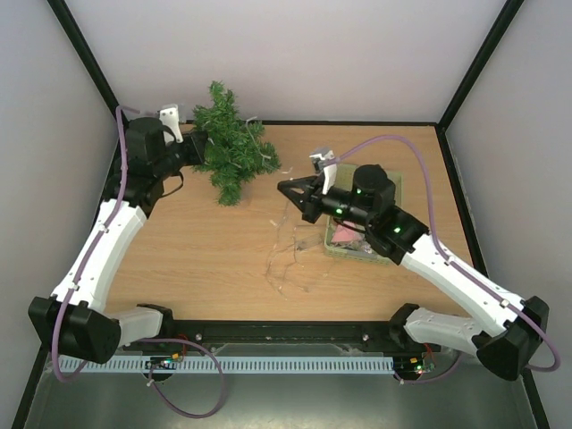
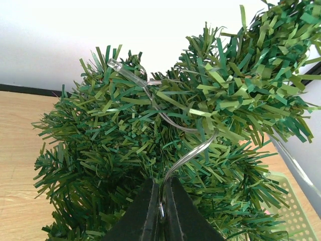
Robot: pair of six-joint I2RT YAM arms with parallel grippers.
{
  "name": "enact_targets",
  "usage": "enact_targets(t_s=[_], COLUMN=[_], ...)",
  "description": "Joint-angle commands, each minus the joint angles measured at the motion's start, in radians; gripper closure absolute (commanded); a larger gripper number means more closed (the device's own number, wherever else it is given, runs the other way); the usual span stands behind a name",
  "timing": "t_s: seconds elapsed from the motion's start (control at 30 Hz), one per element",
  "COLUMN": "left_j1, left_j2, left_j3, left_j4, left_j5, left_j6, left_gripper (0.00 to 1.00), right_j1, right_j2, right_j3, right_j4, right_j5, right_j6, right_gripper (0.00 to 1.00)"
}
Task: Decorate the small christmas tree
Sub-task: Wrap the decoration item around the Christmas tree.
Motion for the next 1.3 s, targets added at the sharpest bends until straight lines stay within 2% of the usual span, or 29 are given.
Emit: enact_targets(t_s=[0.0,0.07,0.2,0.47,0.6,0.83,1.0,1.13,1.27], left_j1=[0.012,0.016,0.025,0.052,0.053,0.052,0.052,0.054,0.053], left_j2=[-0.029,-0.039,-0.049,-0.043,-0.042,-0.038,-0.039,-0.043,-0.048], left_j3=[0.001,-0.005,-0.008,0.071,0.077,0.067,0.049,0.01,-0.02], left_j4=[0.012,0.01,0.037,0.133,0.217,0.36,0.428,0.45,0.352], left_j5=[0.019,0.025,0.078,0.219,0.286,0.373,0.39,0.367,0.288], left_j6=[0.014,0.028,0.02,-0.139,-0.249,-0.426,-0.494,-0.485,-0.351], left_gripper=[0.94,0.97,0.98,0.98,0.98,0.98,0.98,0.98,0.98], right_j1=[0.076,0.101,0.116,0.116,0.113,0.106,0.099,0.095,0.093], right_j2=[0.035,0.057,0.082,0.04,0.054,0.1,0.106,0.105,0.094], right_j3=[-0.006,-0.004,0.026,0.126,0.187,0.272,0.278,0.268,0.251], right_j4=[0.096,0.119,0.093,-0.015,-0.032,-0.031,-0.021,-0.023,-0.031], right_j5=[0.029,0.045,0.09,0.49,0.59,0.62,0.621,0.619,0.585], right_j6=[0.067,0.076,0.07,-0.075,-0.135,-0.168,-0.172,-0.173,-0.161], right_gripper=[0.98,0.98,0.98,0.98,0.98,0.98,0.98,0.98,0.98])
